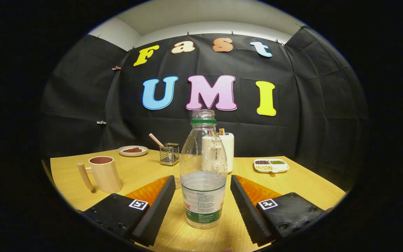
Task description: Take the bottle from table, then pour the juice into the cup, finally place the bottle on the coaster
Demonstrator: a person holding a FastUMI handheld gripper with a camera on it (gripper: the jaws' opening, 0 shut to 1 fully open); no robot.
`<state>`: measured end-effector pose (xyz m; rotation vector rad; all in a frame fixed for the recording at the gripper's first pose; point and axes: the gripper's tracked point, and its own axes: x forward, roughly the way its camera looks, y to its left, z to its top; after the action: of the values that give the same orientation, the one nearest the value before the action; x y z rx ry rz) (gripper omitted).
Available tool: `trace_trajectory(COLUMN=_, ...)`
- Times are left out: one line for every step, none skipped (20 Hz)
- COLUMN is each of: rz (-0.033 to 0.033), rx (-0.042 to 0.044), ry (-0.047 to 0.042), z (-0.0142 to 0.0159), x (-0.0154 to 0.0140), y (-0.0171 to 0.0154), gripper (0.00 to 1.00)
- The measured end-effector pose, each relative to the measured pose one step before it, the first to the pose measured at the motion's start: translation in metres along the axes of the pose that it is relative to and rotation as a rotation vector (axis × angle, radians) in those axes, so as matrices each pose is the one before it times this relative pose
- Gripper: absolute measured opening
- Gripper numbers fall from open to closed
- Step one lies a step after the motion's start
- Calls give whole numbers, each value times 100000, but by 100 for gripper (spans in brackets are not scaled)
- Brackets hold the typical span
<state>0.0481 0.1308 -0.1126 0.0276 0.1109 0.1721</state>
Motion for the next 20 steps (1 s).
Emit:
trace_trajectory(rz=-338, rx=62, ry=93, z=-196, x=189, y=-90, gripper=97)
trace_trajectory(rz=-400, rx=42, ry=-173, z=-84, x=192, y=-76, gripper=96)
trace_trajectory(rz=-704, rx=98, ry=-25, z=-116, x=179, y=-143, gripper=94)
trace_trajectory(rz=-785, rx=81, ry=-54, z=-83, x=97, y=-150, gripper=91)
trace_trajectory(rz=-370, rx=124, ry=48, z=-31, x=38, y=1, gripper=83)
trace_trajectory(rz=106, rx=-10, ry=-513, z=24, x=212, y=55, gripper=80)
trace_trajectory(rz=236, rx=13, ry=-193, z=42, x=219, y=19, gripper=79)
trace_trajectory(rz=1033, rx=-188, ry=-319, z=88, x=24, y=251, gripper=78)
trace_trajectory(rz=359, rx=-387, ry=-183, z=-54, x=-78, y=57, gripper=76)
trace_trajectory(rz=324, rx=-1341, ry=47, z=45, x=5, y=20, gripper=75)
trace_trajectory(rz=-579, rx=-2759, ry=609, z=48, x=45, y=-194, gripper=74)
trace_trajectory(rz=-1445, rx=-3952, ry=835, z=112, x=134, y=-406, gripper=74)
trace_trajectory(rz=-1734, rx=-4684, ry=444, z=337, x=85, y=-534, gripper=74)
trace_trajectory(rz=-1395, rx=-4592, ry=-511, z=619, x=105, y=-391, gripper=74)
trace_trajectory(rz=-1119, rx=-5246, ry=-460, z=602, x=80, y=-132, gripper=74)
trace_trajectory(rz=-807, rx=-5571, ry=-118, z=618, x=144, y=-164, gripper=74)
trace_trajectory(rz=-677, rx=-5154, ry=-220, z=606, x=350, y=-213, gripper=74)
trace_trajectory(rz=115, rx=-4718, ry=-109, z=570, x=126, y=-4, gripper=74)
trace_trajectory(rz=-67, rx=-5128, ry=-148, z=614, x=304, y=73, gripper=74)
trace_trajectory(rz=-655, rx=-5209, ry=-419, z=625, x=77, y=-48, gripper=74)
